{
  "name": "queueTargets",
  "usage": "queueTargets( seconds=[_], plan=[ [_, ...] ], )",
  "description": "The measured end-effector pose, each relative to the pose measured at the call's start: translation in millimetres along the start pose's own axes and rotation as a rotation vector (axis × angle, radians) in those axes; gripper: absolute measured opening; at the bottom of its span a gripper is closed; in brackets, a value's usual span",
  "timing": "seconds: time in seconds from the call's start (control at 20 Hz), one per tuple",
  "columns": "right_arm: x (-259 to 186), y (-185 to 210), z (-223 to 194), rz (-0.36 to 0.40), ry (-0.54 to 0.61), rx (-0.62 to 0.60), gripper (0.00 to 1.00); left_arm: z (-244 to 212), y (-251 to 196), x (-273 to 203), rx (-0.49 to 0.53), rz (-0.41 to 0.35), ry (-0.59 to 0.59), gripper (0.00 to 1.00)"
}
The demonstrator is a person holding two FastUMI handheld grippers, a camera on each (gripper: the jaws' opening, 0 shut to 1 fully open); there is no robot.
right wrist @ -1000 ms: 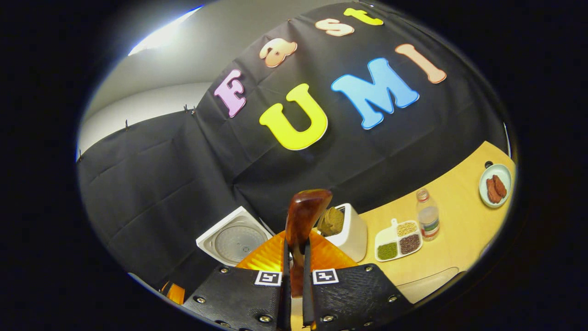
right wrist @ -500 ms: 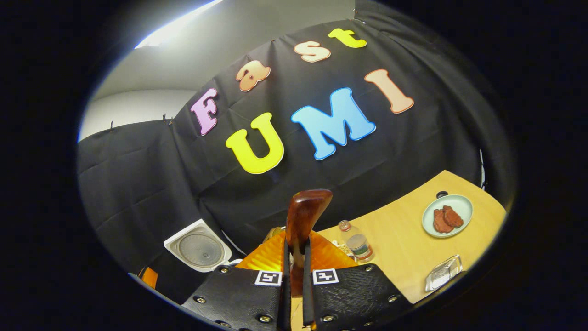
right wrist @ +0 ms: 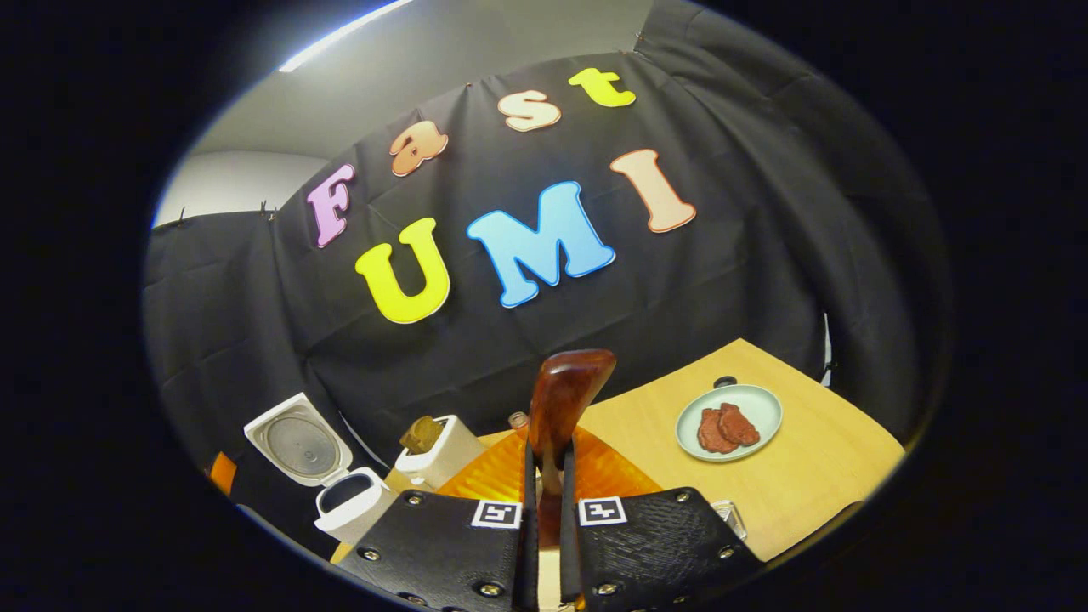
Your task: Close the left gripper, press the button to open the rice cooker; take a wooden spoon from the chopstick holder with the right hand, scoop a spoonful of rice and pour it into the rice cooker, then put the wooden spoon back into the chopstick holder.
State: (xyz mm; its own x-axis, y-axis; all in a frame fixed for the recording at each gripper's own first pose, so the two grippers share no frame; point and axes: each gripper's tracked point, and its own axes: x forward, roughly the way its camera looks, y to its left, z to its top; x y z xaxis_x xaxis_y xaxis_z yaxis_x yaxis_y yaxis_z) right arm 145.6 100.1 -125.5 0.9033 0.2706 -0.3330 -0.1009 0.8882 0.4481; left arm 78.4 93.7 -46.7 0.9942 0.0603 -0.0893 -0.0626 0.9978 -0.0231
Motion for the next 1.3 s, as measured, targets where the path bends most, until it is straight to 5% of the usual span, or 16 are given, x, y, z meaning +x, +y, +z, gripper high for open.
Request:
queueTargets(
  seconds=[0.7,1.3],
  plan=[
    [-1.5,-116.3,-65.8,-0.201,0.113,-0.124,0.10,-0.4,-25.2,-24.1,0.067,0.013,0.021,0.94],
    [8.4,-119.4,-100.2,-0.159,0.203,-0.033,0.15,0.9,-35.6,-28.5,0.082,0.025,0.024,0.94]
  ],
)
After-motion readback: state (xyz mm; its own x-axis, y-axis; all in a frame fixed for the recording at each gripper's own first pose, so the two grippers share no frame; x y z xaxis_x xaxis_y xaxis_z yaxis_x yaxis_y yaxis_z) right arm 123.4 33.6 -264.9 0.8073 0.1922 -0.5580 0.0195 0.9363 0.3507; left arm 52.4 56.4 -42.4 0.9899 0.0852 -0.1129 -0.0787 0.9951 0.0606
